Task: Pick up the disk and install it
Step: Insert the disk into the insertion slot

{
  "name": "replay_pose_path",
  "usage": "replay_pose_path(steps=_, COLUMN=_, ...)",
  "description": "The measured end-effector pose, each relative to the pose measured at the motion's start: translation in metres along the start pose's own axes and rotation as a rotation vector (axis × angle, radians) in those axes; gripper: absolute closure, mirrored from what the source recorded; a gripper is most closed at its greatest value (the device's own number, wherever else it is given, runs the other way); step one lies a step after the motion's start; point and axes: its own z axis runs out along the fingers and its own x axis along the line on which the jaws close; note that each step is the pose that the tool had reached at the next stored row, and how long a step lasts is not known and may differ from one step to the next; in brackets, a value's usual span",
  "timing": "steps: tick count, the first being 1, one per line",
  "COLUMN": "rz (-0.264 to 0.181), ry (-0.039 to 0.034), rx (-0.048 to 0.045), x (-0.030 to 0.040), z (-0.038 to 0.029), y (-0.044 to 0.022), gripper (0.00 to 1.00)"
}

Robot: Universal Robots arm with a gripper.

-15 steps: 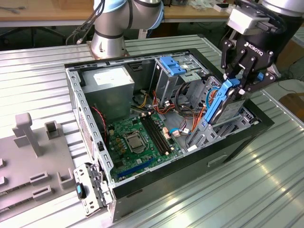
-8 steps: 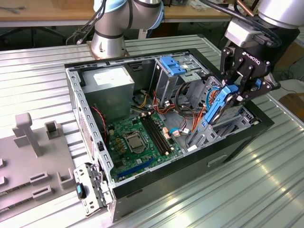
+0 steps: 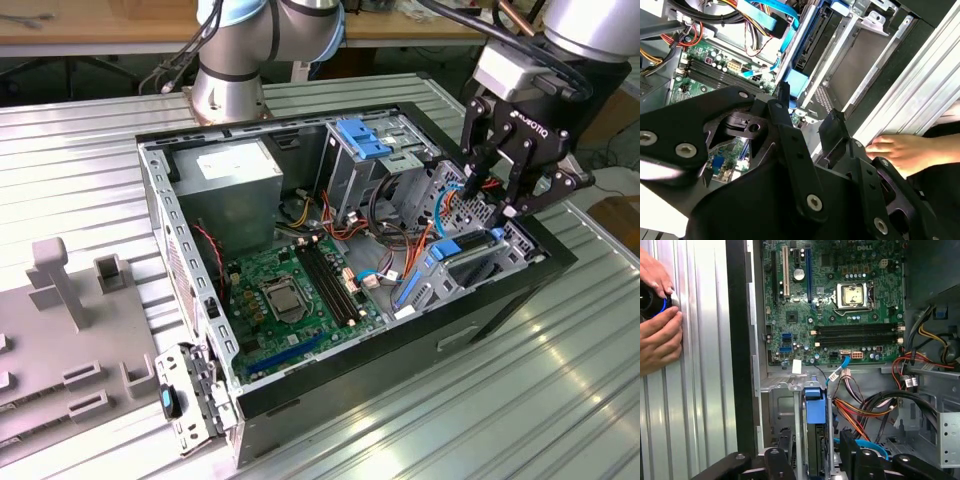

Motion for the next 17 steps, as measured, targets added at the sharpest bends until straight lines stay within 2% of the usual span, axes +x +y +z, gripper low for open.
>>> replay_pose_path(steps=3, rz=0.0, ry=0.0, rx=0.0001, x=0.0, z=0.0, y=-0.0001, gripper=0.49)
replay_pose_path(steps=5, rz=0.0, ry=0.0, rx=0.0001, x=0.0, z=0.0, y=-0.0001, gripper=0.64)
replay_pose_path(steps=6, rz=0.0, ry=0.0, rx=0.0, x=0.0, z=0.0, y=-0.0001, gripper=0.76)
replay_pose_path(steps=7, rz=0.0, ry=0.0, rx=0.0, x=0.0, z=0.0, y=-0.0001, gripper=0.82)
replay_pose_path(steps=8, rz=0.0, ry=0.0, rx=0.0001, x=0.0, z=0.0, y=-0.0002, gripper=0.82)
replay_pose_path(steps=9, rz=0.0, ry=0.0, rx=0.0001, x=0.0, z=0.0, y=-0.0002, gripper=0.88)
replay_pose_path(steps=17, rz=0.0, ry=0.0, rx=0.0001, x=0.0003, z=0.0, y=-0.0002, gripper=0.89)
